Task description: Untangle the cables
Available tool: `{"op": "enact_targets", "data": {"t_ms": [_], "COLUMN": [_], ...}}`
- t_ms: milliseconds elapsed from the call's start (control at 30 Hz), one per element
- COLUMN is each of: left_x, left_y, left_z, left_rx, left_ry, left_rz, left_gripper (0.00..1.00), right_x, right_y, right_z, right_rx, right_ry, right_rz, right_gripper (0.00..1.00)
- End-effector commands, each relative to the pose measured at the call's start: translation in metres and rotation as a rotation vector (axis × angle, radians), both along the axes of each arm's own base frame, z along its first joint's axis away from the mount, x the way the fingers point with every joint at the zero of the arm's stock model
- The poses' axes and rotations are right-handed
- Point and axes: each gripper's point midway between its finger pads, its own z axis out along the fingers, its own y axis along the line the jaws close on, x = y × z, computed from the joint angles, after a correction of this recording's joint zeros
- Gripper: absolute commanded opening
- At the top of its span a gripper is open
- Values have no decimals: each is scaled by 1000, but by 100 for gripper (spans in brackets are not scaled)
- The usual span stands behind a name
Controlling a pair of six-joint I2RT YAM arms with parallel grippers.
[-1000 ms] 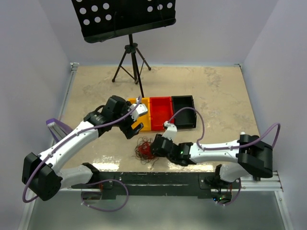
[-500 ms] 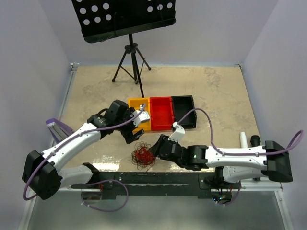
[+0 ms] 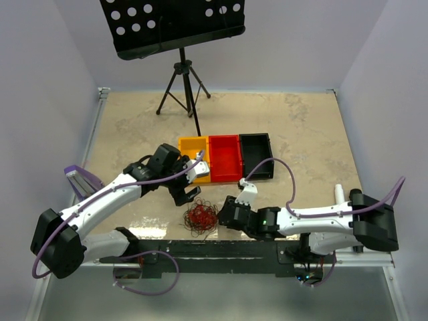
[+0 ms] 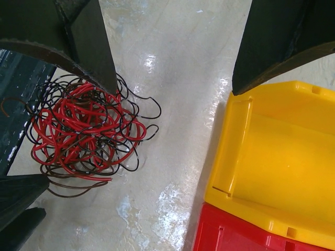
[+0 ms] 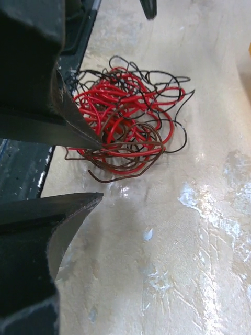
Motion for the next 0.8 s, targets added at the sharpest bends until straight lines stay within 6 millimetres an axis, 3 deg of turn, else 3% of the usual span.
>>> {"op": "enact_targets", "data": {"t_ms": [0,233,500,767], "left_x": [1,0,1,2], "left_y": [-8,-4,-3,-3], "left_z": [14,11,10,15], "left_rx": [-42,-30,-23,-35], "left_ry": [-36,-43,-52,-63], "left_rz": [-38,-34,-29,-21], "left_gripper": [96,97,98,98], "right_x": [7,10,16,15], "right_y": [22,30,31,30], "right_z": [13,16,37,16], "right_rx": [60,66,79,20], "right_ry": [-33,-41,-75,-59], "right_rz": [1,2,-9,-11], "right_gripper": [42,37,38,36]}}
